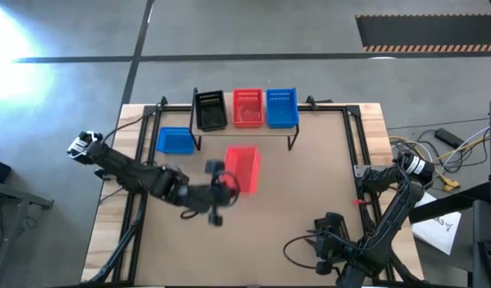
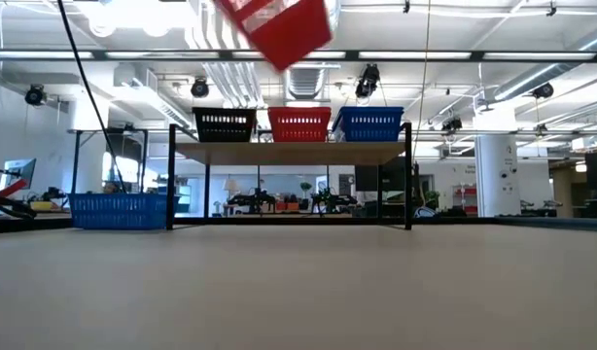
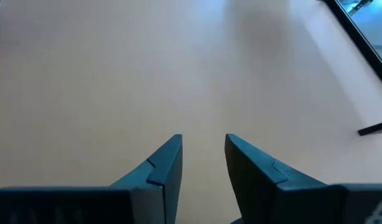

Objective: Stack baskets on shelf by color
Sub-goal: Stack the red bin on the red bins on the shelf

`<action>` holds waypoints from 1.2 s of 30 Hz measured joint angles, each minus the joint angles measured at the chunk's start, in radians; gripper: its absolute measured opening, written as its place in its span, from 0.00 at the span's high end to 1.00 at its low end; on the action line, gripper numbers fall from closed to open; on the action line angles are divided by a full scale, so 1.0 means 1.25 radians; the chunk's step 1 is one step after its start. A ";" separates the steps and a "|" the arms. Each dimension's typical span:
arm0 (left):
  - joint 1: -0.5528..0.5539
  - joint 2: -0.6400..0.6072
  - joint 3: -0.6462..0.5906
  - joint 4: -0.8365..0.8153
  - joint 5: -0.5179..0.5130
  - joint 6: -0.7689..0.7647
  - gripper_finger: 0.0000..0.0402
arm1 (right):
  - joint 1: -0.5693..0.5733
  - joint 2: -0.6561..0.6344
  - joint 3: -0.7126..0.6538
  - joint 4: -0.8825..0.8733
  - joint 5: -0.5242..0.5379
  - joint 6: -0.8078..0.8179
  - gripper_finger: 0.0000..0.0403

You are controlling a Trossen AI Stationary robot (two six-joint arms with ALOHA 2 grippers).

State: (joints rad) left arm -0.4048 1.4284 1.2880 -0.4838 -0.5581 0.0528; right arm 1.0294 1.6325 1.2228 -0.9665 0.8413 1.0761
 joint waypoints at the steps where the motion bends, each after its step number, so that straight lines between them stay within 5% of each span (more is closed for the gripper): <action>1: 0.022 0.000 0.020 0.005 -0.006 0.047 1.00 | 0.000 0.000 0.000 0.000 0.000 -0.001 0.72; 7: 0.224 0.000 0.091 0.006 0.030 0.271 1.00 | 0.000 0.000 0.000 0.005 0.022 0.002 0.72; 17: 0.563 0.052 0.080 0.068 0.293 0.382 1.00 | -0.001 0.000 0.000 0.010 0.048 0.010 0.72; 30: 0.589 0.125 0.079 0.084 0.293 0.383 1.00 | 0.000 0.000 0.000 0.013 0.058 0.011 0.76; 36: 0.587 0.118 0.084 0.079 0.292 0.381 0.89 | 0.000 0.000 0.000 0.013 0.059 0.010 0.76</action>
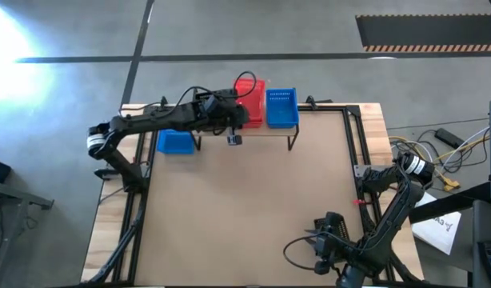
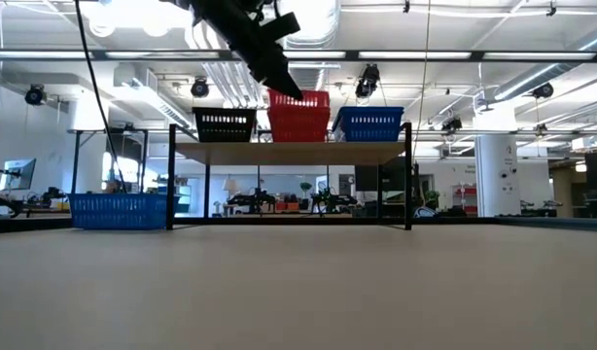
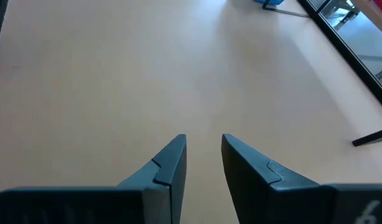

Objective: Stack baskets on shelf by color
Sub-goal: Stack the red bin on the red bins on the shelf, then stack the blue bin on the blue bins on the shelf

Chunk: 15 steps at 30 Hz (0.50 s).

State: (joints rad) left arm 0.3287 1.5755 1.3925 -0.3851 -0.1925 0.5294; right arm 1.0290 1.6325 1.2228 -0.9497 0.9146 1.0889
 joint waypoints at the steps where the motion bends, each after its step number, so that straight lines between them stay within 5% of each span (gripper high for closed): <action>1: -0.001 -0.001 0.001 0.000 0.000 -0.006 0.87 | 0.000 0.000 0.000 0.000 0.000 0.000 0.76; 8: -0.013 -0.003 0.027 -0.015 -0.001 -0.073 0.75 | 0.000 0.000 0.000 0.000 0.001 0.000 0.78; 15: -0.040 -0.035 0.030 -0.033 -0.005 -0.127 0.73 | 0.000 0.000 0.000 0.000 0.001 0.000 0.80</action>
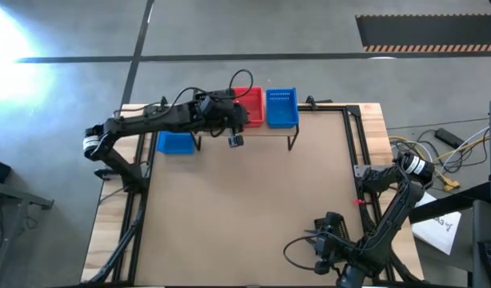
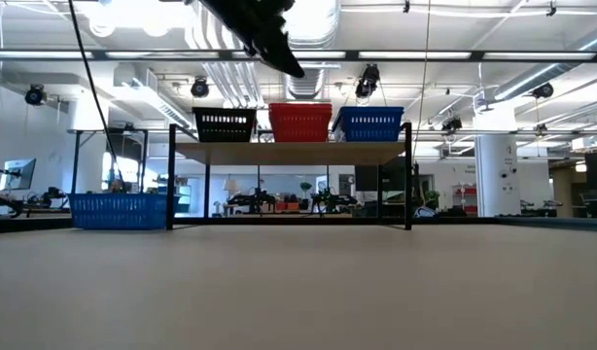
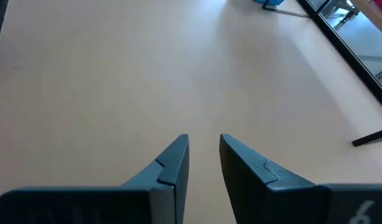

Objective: Stack baskets on shelf by color
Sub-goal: Stack the blue bin on the blue bins on the shelf

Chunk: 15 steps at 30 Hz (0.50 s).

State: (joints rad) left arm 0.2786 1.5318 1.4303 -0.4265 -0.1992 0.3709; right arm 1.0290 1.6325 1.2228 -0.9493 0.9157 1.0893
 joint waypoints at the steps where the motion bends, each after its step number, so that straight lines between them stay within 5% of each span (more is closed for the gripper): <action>1: -0.008 -0.014 0.000 -0.014 -0.002 -0.019 0.73 | 0.000 0.000 0.000 0.000 0.000 0.000 0.80; 9: -0.130 -0.166 -0.029 -0.300 -0.027 -0.243 0.73 | 0.000 0.004 0.000 0.012 0.039 0.002 0.79; 15: -0.285 -0.283 -0.153 -0.435 -0.147 -0.502 0.73 | 0.000 0.027 -0.003 0.013 0.064 -0.006 0.81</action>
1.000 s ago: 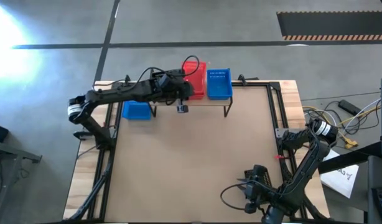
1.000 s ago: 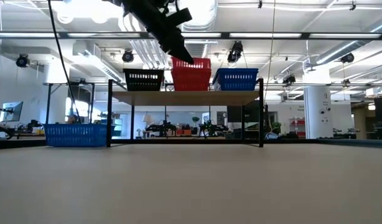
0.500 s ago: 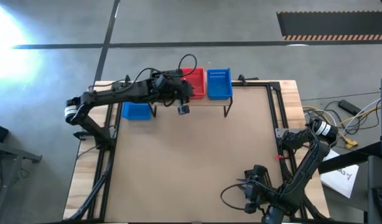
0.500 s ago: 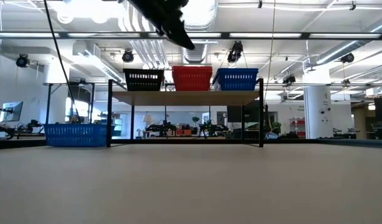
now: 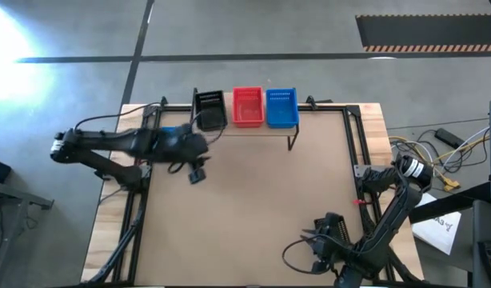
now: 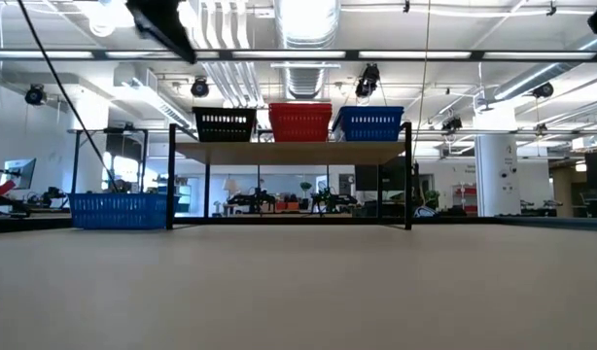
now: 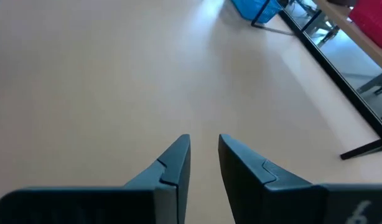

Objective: Stack baskets on shelf by color
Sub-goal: Stack the blue bin on the blue bins on the shelf

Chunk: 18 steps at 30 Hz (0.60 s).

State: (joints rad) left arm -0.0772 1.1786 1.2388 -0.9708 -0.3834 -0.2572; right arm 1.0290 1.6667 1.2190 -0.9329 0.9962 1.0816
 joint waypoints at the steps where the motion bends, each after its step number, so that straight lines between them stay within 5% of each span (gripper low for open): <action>1: -0.024 -0.019 -0.027 -0.012 -0.013 -0.046 0.73 | 0.000 0.005 0.000 0.000 0.000 -0.001 0.81; 10: -0.113 -0.168 -0.311 -0.053 -0.070 -0.418 0.73 | 0.000 0.029 -0.002 -0.001 0.001 -0.018 0.80; 18: 0.036 -0.189 -0.448 -0.052 -0.074 -0.348 0.73 | 0.000 0.026 -0.002 -0.003 0.003 -0.050 0.82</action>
State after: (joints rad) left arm -0.0323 0.9418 0.6786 -1.0355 -0.4756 -0.6923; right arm 1.0289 1.6997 1.2171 -0.9362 1.0002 1.0193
